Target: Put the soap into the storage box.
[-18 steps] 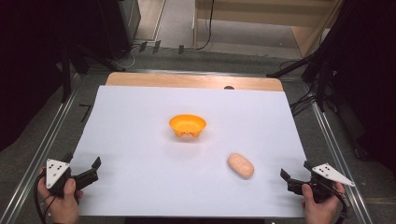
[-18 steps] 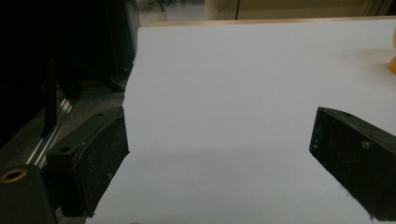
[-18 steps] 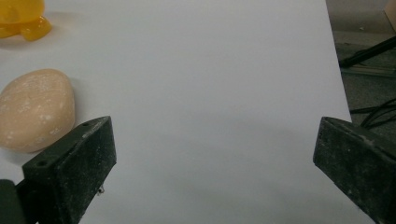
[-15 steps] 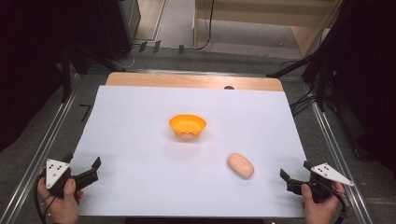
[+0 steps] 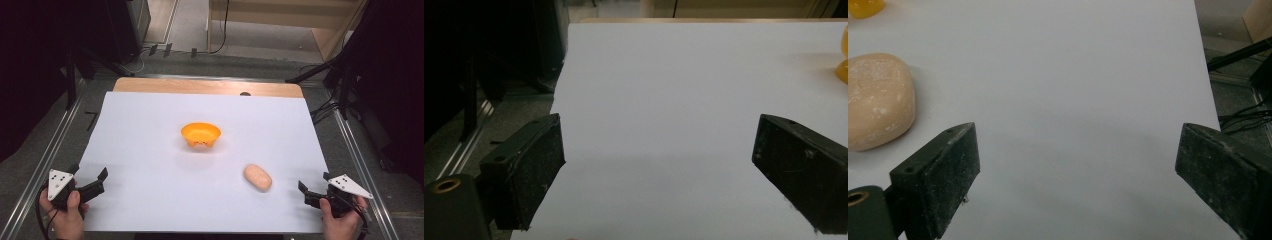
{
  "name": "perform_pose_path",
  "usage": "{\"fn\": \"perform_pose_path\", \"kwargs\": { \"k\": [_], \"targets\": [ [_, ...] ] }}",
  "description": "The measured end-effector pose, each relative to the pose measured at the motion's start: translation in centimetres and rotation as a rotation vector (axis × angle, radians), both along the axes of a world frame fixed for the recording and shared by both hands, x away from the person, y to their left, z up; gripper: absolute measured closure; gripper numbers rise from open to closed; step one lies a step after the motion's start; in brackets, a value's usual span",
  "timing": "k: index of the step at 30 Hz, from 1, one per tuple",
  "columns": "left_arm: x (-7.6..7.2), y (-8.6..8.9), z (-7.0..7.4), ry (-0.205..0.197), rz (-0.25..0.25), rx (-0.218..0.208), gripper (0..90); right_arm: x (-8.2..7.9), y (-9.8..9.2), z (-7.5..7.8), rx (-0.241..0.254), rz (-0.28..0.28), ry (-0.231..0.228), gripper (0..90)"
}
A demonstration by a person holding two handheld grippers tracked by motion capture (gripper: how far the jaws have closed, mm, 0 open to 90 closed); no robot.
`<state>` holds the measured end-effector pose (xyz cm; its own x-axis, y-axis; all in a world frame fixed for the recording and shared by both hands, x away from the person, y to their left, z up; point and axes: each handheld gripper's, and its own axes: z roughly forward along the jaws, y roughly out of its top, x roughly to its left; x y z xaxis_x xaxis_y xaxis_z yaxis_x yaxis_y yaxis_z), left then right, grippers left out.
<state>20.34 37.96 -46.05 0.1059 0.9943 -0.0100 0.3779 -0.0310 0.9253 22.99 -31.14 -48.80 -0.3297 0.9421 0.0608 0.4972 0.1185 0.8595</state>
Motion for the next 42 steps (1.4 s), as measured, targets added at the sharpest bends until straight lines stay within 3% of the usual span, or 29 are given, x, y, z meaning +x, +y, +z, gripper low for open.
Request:
{"fn": "perform_pose_path", "kwargs": {
  "k": [2, 4, 5, 11, 14, 15, 16, 17, 19, 21, 25, 26, 27, 33, 36, 38, 42],
  "targets": [
    [0.0, 0.0, 0.0, -0.003, -0.001, -0.005, 7.1, 0.0, 0.1, -0.1, -0.005, -0.009, 0.0, 4.8],
    [0.0, 0.1, 0.0, -0.003, -0.002, -0.008, 7.1, -0.3, 0.0, -0.1, 0.006, 0.027, -0.028, 10.7],
    [0.0, 0.1, 0.0, -0.003, -0.004, -0.008, 7.1, -0.5, -0.2, -0.1, 0.032, 0.074, -0.046, 14.1],
    [0.0, 0.1, 0.0, -0.002, -0.004, -0.007, 7.1, -0.2, -0.7, -0.1, 0.084, 0.075, -0.012, 14.7],
    [0.0, 0.1, 0.0, -0.004, -0.002, -0.01, 7.1, -0.1, -0.5, -0.1, 0.058, 0.056, -0.002, 15.9],
    [0.0, 0.1, 0.0, -0.004, -0.002, -0.01, 7.1, 0.0, -0.1, -0.1, 0.033, 0.081, 0.01, 20.5],
    [0.0, 0.1, 0.0, -0.004, -0.001, -0.012, 7.1, 0.0, -0.1, -0.1, 0.033, 0.081, 0.01, 20.5],
    [0.0, 0.2, 0.0, -0.004, -0.001, -0.014, 7.0, 0.1, 0.0, -0.1, 0.025, 0.117, 0.017, 20.2],
    [0.0, 0.2, 0.0, -0.006, -0.001, -0.017, 7.1, -0.1, 0.3, 0.0, -0.005, 0.162, 0.001, 19.8],
    [0.0, 0.2, 0.0, -0.004, -0.002, -0.013, 7.1, -0.3, 0.6, 0.1, -0.039, 0.171, -0.023, 22.1],
    [0.0, 0.2, 0.0, -0.004, -0.001, -0.014, 7.1, -0.2, 1.0, 0.2, -0.077, 0.159, -0.023, 22.6],
    [0.0, 0.2, 0.0, -0.007, 0.0, -0.018, 7.1, -0.1, 1.1, 0.2, -0.075, 0.162, -0.022, 24.1],
    [0.0, 0.2, 0.0, -0.009, 0.001, -0.02, 7.1, 0.1, 1.1, 0.3, -0.055, 0.156, 0.023, 32.8],
    [-0.1, 0.1, 0.0, -0.007, 0.001, -0.013, 7.0, -0.2, 1.5, 0.6, -0.026, 0.193, 0.039, 25.3],
    [-0.1, 0.1, 0.0, -0.009, 0.002, -0.013, 7.1, -0.5, 1.7, 1.0, -0.038, 0.197, 0.028, 22.7],
    [-0.1, 0.1, 0.0, -0.011, 0.003, -0.015, 7.1, -0.5, 1.7, 1.0, -0.005, 0.228, 0.047, 24.7],
    [-0.1, 0.0, 0.0, -0.01, 0.008, -0.005, 7.1, -0.5, 1.8, 0.7, -0.029, 0.24, 0.084, 27.6]
  ]
}}
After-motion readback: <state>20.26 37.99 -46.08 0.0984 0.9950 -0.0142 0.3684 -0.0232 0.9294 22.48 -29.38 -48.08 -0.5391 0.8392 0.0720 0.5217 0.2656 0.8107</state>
